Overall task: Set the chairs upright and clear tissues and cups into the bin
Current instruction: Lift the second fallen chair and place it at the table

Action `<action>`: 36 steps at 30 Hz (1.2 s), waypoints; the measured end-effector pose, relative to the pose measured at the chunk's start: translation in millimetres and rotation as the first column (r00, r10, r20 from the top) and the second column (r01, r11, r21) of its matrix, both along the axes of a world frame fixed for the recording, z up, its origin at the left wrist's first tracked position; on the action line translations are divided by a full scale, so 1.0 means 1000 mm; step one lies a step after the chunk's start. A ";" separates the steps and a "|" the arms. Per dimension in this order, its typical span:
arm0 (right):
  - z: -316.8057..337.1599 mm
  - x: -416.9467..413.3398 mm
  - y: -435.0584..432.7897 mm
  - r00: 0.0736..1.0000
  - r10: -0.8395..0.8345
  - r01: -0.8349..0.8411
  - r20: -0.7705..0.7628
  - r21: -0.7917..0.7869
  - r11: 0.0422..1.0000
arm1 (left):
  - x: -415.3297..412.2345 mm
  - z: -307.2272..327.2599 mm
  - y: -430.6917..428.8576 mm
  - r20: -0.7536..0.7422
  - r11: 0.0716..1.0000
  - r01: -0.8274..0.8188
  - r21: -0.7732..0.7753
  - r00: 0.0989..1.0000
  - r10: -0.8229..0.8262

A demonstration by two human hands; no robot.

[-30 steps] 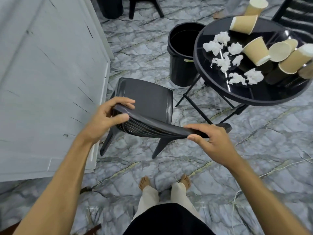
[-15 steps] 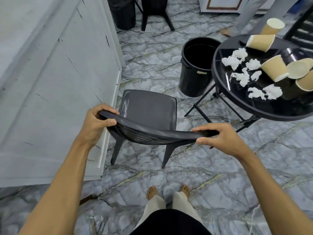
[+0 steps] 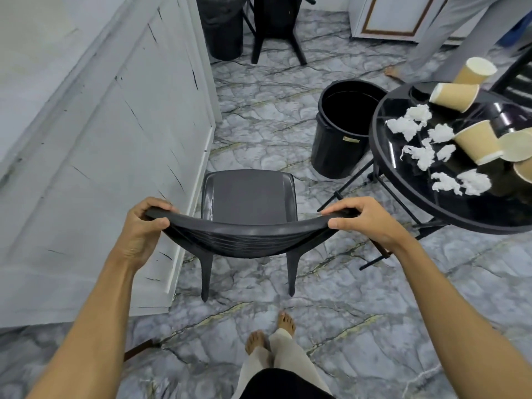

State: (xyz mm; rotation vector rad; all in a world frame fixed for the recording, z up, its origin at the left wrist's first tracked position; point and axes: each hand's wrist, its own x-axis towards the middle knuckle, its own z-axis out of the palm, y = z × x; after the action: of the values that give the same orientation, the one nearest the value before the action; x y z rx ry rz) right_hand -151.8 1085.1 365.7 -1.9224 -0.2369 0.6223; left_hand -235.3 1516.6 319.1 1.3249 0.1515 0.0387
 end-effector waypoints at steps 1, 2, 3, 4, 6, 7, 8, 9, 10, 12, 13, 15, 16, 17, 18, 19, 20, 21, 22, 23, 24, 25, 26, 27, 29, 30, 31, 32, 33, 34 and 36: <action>-0.002 0.004 0.001 1.000 0.007 -0.007 -0.023 0.015 1.000 | -0.001 -0.002 0.004 -0.011 1.000 -0.016 -0.006 1.000 0.016; -0.005 0.008 0.002 0.999 0.016 -0.015 -0.042 0.028 1.000 | -0.001 -0.005 0.008 -0.022 0.999 -0.030 -0.013 0.999 0.030; -0.008 0.011 0.003 0.998 0.019 -0.017 -0.057 0.046 0.999 | -0.002 -0.008 0.010 -0.030 0.999 -0.039 -0.019 0.999 0.039; -0.012 0.013 0.004 0.997 0.011 -0.005 -0.071 0.076 0.997 | -0.003 -0.010 0.012 -0.035 0.999 -0.044 -0.025 0.998 0.043; -0.023 0.017 0.005 0.995 -0.035 0.049 -0.096 0.155 0.987 | -0.003 -0.013 0.014 -0.045 0.998 -0.048 -0.027 0.998 0.047; -0.028 0.018 0.007 0.992 -0.067 0.086 -0.104 0.192 0.978 | -0.002 -0.013 0.015 -0.048 0.998 -0.056 -0.027 0.997 0.055; -0.033 0.020 0.009 0.989 -0.101 0.124 -0.109 0.227 0.966 | -0.001 -0.013 0.015 -0.048 0.997 -0.067 -0.029 0.997 0.065; -0.036 0.023 0.011 0.985 -0.130 0.156 -0.113 0.263 0.952 | 0.000 -0.012 0.015 -0.047 0.997 -0.073 -0.034 0.996 0.072; -0.039 0.025 0.014 0.982 -0.150 0.178 -0.115 0.298 0.938 | 0.001 -0.011 0.016 -0.049 0.996 -0.076 -0.038 0.996 0.074; -0.042 0.030 0.018 0.979 -0.164 0.198 -0.125 0.354 0.914 | 0.004 -0.010 0.016 -0.046 0.996 -0.079 -0.045 0.996 0.077; -0.042 0.032 0.019 0.978 -0.165 0.203 -0.129 0.377 0.904 | 0.006 -0.010 0.016 -0.042 0.995 -0.081 -0.051 0.996 0.079; -0.041 0.037 0.019 0.977 -0.166 0.207 -0.134 0.412 0.887 | 0.008 -0.009 0.014 -0.023 0.995 -0.079 -0.064 0.997 0.077; -0.040 0.039 0.019 0.978 -0.162 0.203 -0.131 0.424 0.882 | 0.010 -0.009 0.013 -0.012 0.995 -0.075 -0.069 0.997 0.075; -0.038 0.040 0.018 0.980 -0.153 0.194 -0.127 0.433 0.881 | 0.011 -0.009 0.011 -0.009 0.994 -0.076 -0.074 0.997 0.075; -0.036 0.042 0.017 0.982 -0.142 0.183 -0.124 0.440 0.879 | 0.013 -0.009 0.010 -0.010 0.994 -0.079 -0.078 0.997 0.079; -0.035 0.043 0.016 0.984 -0.133 0.174 -0.123 0.448 0.877 | 0.015 -0.007 0.009 -0.007 0.993 -0.084 -0.084 0.996 0.083; -0.033 0.044 0.015 0.984 -0.132 0.173 -0.120 0.457 0.872 | 0.018 -0.005 0.008 -0.002 0.993 -0.083 -0.087 0.997 0.083; -0.031 0.046 0.013 0.984 -0.139 0.176 -0.113 0.464 0.868 | 0.021 -0.003 0.006 0.003 0.993 -0.076 -0.087 0.997 0.077; -0.029 0.047 0.010 0.983 -0.150 0.182 -0.106 0.466 0.866 | 0.024 0.000 0.004 0.005 0.994 -0.066 -0.084 0.998 0.067; -0.027 0.048 0.006 0.982 -0.161 0.188 -0.098 0.466 0.864 | 0.026 0.002 0.000 0.006 0.995 -0.056 -0.082 0.998 0.057; -0.026 0.048 0.001 0.981 -0.171 0.194 -0.091 0.467 0.863 | 0.029 0.004 -0.004 0.011 0.996 -0.046 -0.082 0.999 0.047; -0.024 0.049 -0.004 0.981 -0.179 0.195 -0.080 0.471 0.860 | 0.032 0.006 -0.009 0.017 0.996 -0.035 -0.083 0.999 0.037; -0.024 0.048 -0.009 0.979 -0.188 0.200 -0.072 0.474 0.857 | 0.035 0.009 -0.013 0.021 0.996 -0.025 -0.082 0.999 0.026; -0.023 0.047 -0.014 0.977 -0.200 0.208 -0.067 0.481 0.852 | 0.038 0.011 -0.018 0.022 0.997 -0.016 -0.076 1.000 0.017; -0.022 0.044 -0.025 0.971 -0.230 0.233 -0.069 0.496 0.836 | 0.047 0.015 -0.027 0.021 0.998 0.004 -0.056 1.000 -0.003; -0.021 0.042 -0.031 0.967 -0.246 0.248 -0.073 0.501 0.829 | 0.051 0.017 -0.031 0.017 0.999 0.016 -0.045 1.000 -0.015; -0.020 0.039 -0.036 0.963 -0.260 0.261 -0.075 0.503 0.824 | 0.056 0.018 -0.035 0.011 0.999 0.029 -0.032 1.000 -0.029; -0.020 0.036 -0.041 0.958 -0.275 0.276 -0.078 0.504 0.819 | 0.061 0.020 -0.037 0.002 0.999 0.044 -0.018 0.999 -0.044; -0.020 0.032 -0.046 0.953 -0.293 0.293 -0.082 0.506 0.811 | 0.067 0.022 -0.041 -0.007 0.998 0.063 -0.007 0.998 -0.063; -0.020 0.028 -0.051 0.946 -0.314 0.312 -0.085 0.510 0.802 | 0.073 0.023 -0.044 -0.014 0.996 0.087 0.000 0.996 -0.087; -0.019 0.020 -0.060 0.928 -0.362 0.354 -0.090 0.516 0.780 | 0.087 0.027 -0.051 -0.027 0.989 0.146 0.003 0.989 -0.145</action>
State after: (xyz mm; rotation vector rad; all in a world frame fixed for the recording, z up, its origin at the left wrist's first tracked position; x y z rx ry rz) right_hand -131.4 1025.1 347.0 -1.3825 -0.0334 0.2456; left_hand -148.0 1466.0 346.4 1.3382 0.0773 -0.1026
